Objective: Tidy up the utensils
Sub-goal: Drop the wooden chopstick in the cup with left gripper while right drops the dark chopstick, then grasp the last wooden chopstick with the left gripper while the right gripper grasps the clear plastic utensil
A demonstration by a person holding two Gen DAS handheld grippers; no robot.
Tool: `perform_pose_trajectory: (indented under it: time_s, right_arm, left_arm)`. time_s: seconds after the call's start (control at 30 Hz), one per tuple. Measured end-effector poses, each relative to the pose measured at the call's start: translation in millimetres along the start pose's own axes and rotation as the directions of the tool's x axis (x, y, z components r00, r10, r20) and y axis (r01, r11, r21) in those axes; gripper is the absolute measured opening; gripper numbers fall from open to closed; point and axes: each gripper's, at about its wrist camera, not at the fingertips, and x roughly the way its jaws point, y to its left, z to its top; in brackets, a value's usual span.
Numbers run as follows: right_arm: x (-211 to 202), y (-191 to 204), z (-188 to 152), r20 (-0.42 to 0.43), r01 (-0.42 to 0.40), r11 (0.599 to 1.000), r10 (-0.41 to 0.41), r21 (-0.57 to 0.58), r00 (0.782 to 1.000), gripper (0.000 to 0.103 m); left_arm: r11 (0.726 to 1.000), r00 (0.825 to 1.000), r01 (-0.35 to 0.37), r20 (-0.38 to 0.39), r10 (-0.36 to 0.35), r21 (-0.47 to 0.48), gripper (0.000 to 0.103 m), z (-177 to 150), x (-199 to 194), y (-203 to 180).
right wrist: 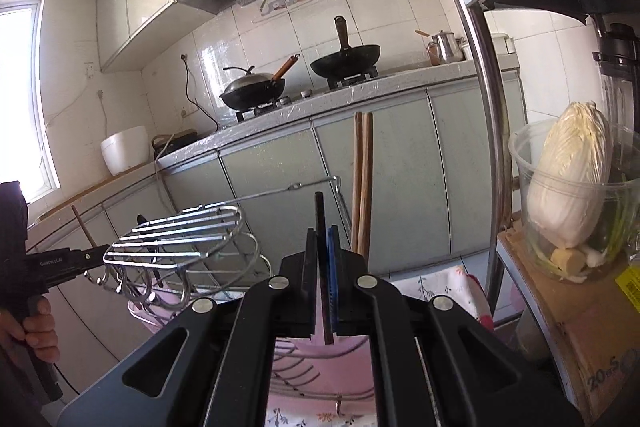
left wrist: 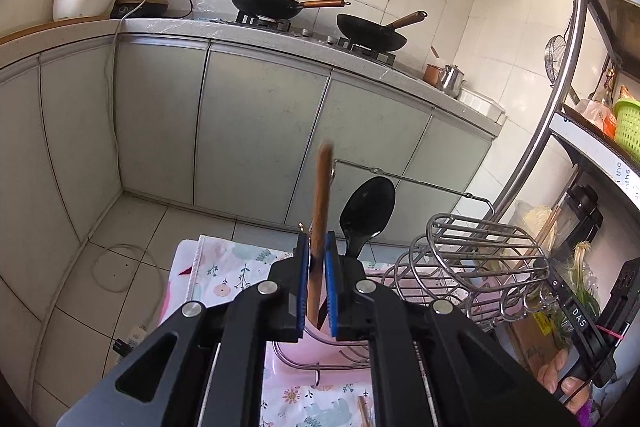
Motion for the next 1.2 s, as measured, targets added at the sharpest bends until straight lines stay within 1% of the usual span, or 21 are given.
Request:
perform_pose_trajectory:
  time_s: [0.07, 0.1, 0.17, 0.2, 0.23, 0.3, 0.33, 0.37, 0.43, 0.47, 0.5, 0.53, 0.6, 0.63, 0.8, 0.87, 0.97, 1.1, 1.2]
  right_arm:
    - [1, 0, -2, -0.041, 0.01, 1.0, -0.01, -0.002, 0.999, 0.005]
    - [0, -1, -3, -0.042, 0.014, 1.0, -0.014, -0.001, 0.999, 0.005]
    - [2, -1, -3, -0.076, 0.015, 1.0, -0.015, -0.001, 0.997, 0.005]
    - [3, -2, -2, -0.095, 0.017, 1.0, -0.016, 0.003, 0.995, 0.005]
    - [4, -3, -3, -0.112, 0.019, 1.0, -0.018, 0.007, 0.994, 0.006]
    - [6, -3, -3, -0.146, 0.025, 1.0, -0.024, 0.007, 0.989, 0.006]
    - [7, -4, -3, -0.158, 0.025, 1.0, -0.023, 0.01, 0.987, 0.008]
    - [7, -4, -4, -0.171, 0.023, 1.0, -0.021, 0.012, 0.985, 0.01]
    - [6, -3, -5, -0.185, 0.01, 1.0, -0.007, 0.014, 0.983, 0.022]
    - [5, -2, -5, -0.189, 0.008, 1.0, -0.006, 0.011, 0.982, 0.025]
    - [2, -1, -6, -0.188, 0.008, 1.0, -0.006, 0.006, 0.982, 0.03]
    - [0, 0, -5, -0.185, 0.01, 1.0, -0.009, 0.003, 0.983, 0.037]
    - [-8, 0, -5, -0.171, 0.011, 1.0, -0.011, 0.004, 0.985, 0.045]
    - [-11, 0, -5, -0.17, 0.011, 1.0, -0.01, 0.006, 0.985, 0.047]
    - [-27, -4, -9, -0.182, 0.006, 1.0, -0.002, 0.022, 0.983, 0.048]
    - [-33, -5, -14, -0.187, 0.007, 1.0, -0.002, 0.023, 0.982, 0.048]
    - [-39, -4, -25, -0.22, 0.009, 1.0, -0.006, 0.014, 0.976, 0.048]
    - [-45, -4, -44, -0.265, 0.019, 1.0, -0.014, 0.015, 0.964, 0.048]
    - [-47, -4, -59, -0.319, 0.009, 1.0, -0.002, 0.022, 0.948, 0.048]
  left_arm:
    - [1.0, 1.0, -0.007, -0.001, 0.007, 0.011, 0.009, -2, -1, -2]
    - [1.0, 1.0, -0.006, -0.006, 0.006, 0.013, 0.011, -2, -1, -3]
    - [1.0, 1.0, 0.007, -0.015, -0.007, 0.006, 0.016, -4, -3, -4]
    - [1.0, 1.0, 0.015, -0.019, -0.015, 0.002, 0.021, -4, -4, -4]
    - [1.0, 1.0, 0.013, -0.024, -0.013, -0.002, 0.029, -5, -6, -4]
    - [1.0, 1.0, 0.001, -0.021, -0.002, -0.009, 0.039, -5, -8, -4]
    - [1.0, 1.0, 0.004, -0.023, -0.004, -0.011, 0.041, -6, -9, -3]
    - [1.0, 1.0, 0.004, -0.028, -0.004, -0.016, 0.041, -7, -10, -2]
    - [1.0, 0.999, 0.009, -0.035, -0.01, -0.027, 0.042, -7, -12, 1]
    - [0.999, 0.999, 0.008, -0.039, -0.009, -0.031, 0.042, -7, -13, 2]
    - [0.999, 0.999, 0.007, -0.038, -0.008, -0.037, 0.042, -8, -15, 3]
    - [0.999, 0.999, 0.009, -0.034, -0.011, -0.043, 0.042, -8, -17, 4]
    - [0.999, 1.0, 0.012, -0.027, -0.013, -0.046, 0.042, -9, -22, 5]
    - [0.999, 1.0, 0.013, -0.025, -0.014, -0.046, 0.042, -10, -24, 5]
    - [0.997, 0.998, 0.04, -0.05, -0.043, -0.061, 0.042, -22, -31, 5]
    - [0.997, 0.996, 0.048, -0.077, -0.054, -0.067, 0.042, -31, -31, 4]
    - [0.996, 0.989, 0.062, -0.129, -0.07, -0.065, 0.042, -46, -28, 0]
    - [0.996, 0.977, 0.079, -0.197, -0.085, -0.039, 0.042, -71, -24, -10]
    - [0.994, 0.958, 0.099, -0.267, -0.107, -0.043, 0.042, -91, -16, -16]
